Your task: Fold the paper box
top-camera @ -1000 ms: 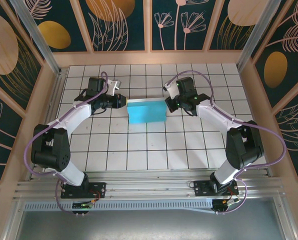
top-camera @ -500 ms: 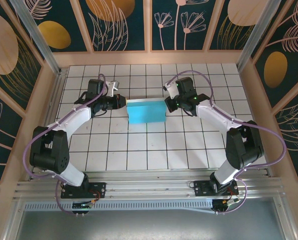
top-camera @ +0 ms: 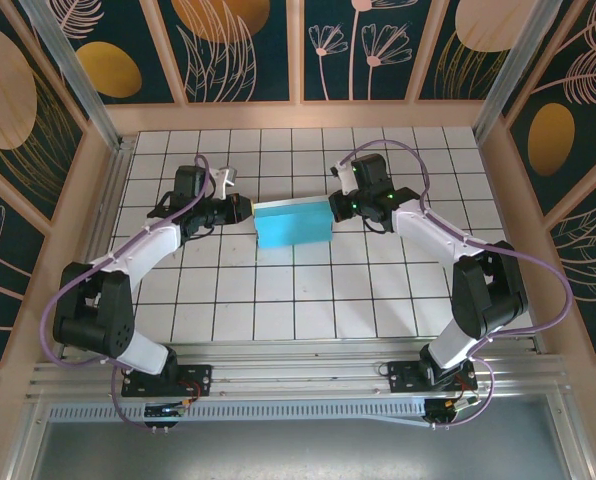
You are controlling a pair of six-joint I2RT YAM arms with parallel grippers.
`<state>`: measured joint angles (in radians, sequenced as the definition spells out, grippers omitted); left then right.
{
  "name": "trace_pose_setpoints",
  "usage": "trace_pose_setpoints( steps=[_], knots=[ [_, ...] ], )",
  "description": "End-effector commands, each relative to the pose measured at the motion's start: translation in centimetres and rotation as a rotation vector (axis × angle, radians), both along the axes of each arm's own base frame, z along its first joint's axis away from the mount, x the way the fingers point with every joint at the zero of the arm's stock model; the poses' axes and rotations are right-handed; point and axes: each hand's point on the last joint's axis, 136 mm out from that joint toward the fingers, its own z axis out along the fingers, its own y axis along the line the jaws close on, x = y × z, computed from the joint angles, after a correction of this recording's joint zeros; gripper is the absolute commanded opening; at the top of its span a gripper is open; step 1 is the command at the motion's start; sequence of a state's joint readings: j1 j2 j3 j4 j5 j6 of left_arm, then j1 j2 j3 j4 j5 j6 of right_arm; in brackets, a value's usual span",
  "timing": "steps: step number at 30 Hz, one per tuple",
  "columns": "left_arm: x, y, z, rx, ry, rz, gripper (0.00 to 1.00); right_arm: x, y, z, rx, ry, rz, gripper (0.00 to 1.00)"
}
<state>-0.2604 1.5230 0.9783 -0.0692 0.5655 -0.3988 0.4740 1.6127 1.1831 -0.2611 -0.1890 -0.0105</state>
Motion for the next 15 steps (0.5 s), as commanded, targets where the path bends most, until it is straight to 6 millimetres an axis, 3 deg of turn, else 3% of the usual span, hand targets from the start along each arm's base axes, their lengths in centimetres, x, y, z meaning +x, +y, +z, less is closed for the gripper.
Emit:
trace_pose_setpoints(
  steps=[1,15],
  knots=[
    [-2.08,-1.15,-1.68,-0.01,0.081,-0.042,0.08,-0.95,2.63,1.91,0.115,0.037,0.044,0.0],
    [-2.37,-1.29,-1.51,-0.013,0.079,-0.043,0.08,-1.53,2.98,1.49,0.163,0.076,0.015,0.0]
  ],
)
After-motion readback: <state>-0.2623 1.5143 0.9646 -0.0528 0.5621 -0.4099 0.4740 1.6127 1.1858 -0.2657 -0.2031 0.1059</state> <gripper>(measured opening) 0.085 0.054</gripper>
